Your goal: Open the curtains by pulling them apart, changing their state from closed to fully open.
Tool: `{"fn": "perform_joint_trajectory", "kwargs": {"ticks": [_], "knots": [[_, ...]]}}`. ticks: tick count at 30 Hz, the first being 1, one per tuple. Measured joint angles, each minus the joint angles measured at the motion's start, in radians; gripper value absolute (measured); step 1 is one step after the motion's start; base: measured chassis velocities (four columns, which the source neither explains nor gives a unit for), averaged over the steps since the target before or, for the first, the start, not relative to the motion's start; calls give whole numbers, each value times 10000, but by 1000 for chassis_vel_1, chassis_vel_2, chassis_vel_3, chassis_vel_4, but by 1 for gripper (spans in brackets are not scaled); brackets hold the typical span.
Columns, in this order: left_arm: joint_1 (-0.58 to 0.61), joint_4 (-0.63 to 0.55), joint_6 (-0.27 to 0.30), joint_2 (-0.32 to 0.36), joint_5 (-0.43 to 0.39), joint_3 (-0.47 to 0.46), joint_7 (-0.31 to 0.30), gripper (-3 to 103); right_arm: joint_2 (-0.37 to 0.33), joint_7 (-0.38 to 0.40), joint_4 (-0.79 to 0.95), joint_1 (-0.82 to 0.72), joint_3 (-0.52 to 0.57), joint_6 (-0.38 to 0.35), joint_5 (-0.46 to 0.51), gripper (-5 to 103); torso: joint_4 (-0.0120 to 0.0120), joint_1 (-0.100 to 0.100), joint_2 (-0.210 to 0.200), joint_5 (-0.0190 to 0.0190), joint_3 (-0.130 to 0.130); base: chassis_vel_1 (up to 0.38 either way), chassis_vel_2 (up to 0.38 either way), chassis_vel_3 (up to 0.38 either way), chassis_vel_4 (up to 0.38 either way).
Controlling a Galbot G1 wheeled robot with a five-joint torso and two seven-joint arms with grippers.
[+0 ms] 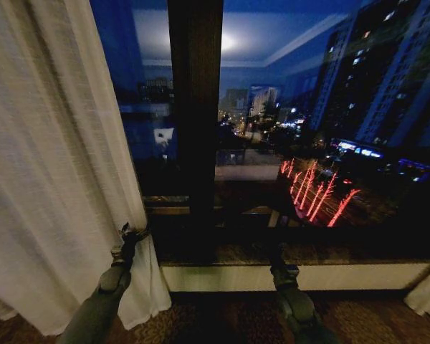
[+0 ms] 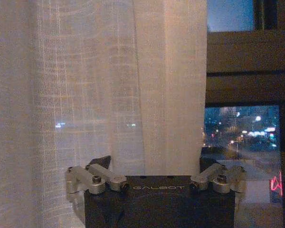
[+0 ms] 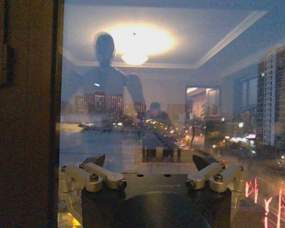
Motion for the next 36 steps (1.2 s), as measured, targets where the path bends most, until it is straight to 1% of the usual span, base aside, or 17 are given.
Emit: {"fn": "perform_joint_trajectory", "kwargs": {"ticks": [1,3,5,6,7,8,10,12,13,15,16,19,22,24,25,26,36], "knots": [[-71,142,-102,0,-42,7,116,94,0,-1,1,0,-1,0,0,100,0,1,0,0,0,0,0,0,0],[-127,304,-311,9,-178,3,354,84,1,0,1,0,-1,0,0,100,1,1,-1,-2,0,0,0,0,0],[-127,314,-331,16,-204,-3,390,84,0,0,0,0,-1,0,0,100,2,1,-2,-2,0,0,0,0,0],[-122,335,-376,40,-296,-31,460,73,0,0,1,0,-1,0,0,100,1,1,-2,-1,0,0,0,0,0],[-108,347,-397,63,-343,-55,481,68,0,0,0,0,0,0,0,100,1,0,-1,0,0,0,0,0,0],[-91,357,-404,81,-358,-73,490,68,0,0,1,0,0,0,0,100,1,0,-1,0,0,0,0,0,0],[-78,365,-405,91,-366,-88,493,62,0,-1,1,0,0,0,0,100,1,0,-1,0,0,0,0,0,0],[-53,391,-405,96,-372,-114,489,51,0,-1,1,0,-1,0,0,100,2,0,-1,0,0,0,0,0,0],[-46,403,-395,96,-373,-126,470,51,0,-1,1,0,-1,0,0,100,2,0,-1,-1,0,0,0,0,0],[-41,433,-357,96,-377,-141,396,40,0,0,1,0,-1,0,0,100,2,0,-2,0,0,0,0,0,0],[-41,433,-357,96,-377,-141,396,40,0,0,1,0,-1,0,0,100,2,0,-2,0,0,0,0,0,0],[-60,482,-324,112,-401,-160,313,24,0,0,1,0,0,0,0,100,1,0,-1,-1,0,0,0,0,0],[-75,501,-293,156,-422,-184,280,19,0,-1,1,0,-1,0,0,100,1,0,-1,-1,-1,0,0,0,0],[-88,521,-283,211,-452,-208,261,8,0,0,0,0,-1,0,0,100,1,1,-1,0,0,0,0,0,0],[-93,530,-282,238,-470,-221,257,8,0,0,1,0,-1,0,0,100,1,1,-1,-1,0,0,0,0,0],[-97,536,-281,282,-504,-243,254,2,1,0,0,0,-1,0,0,100,1,1,-1,-1,0,0,0,0,0],[24,470,-310,408,-569,-350,232,0,0,0,1,0,0,0,0,100,1,1,-1,-1,0,0,0,0,0]]}}
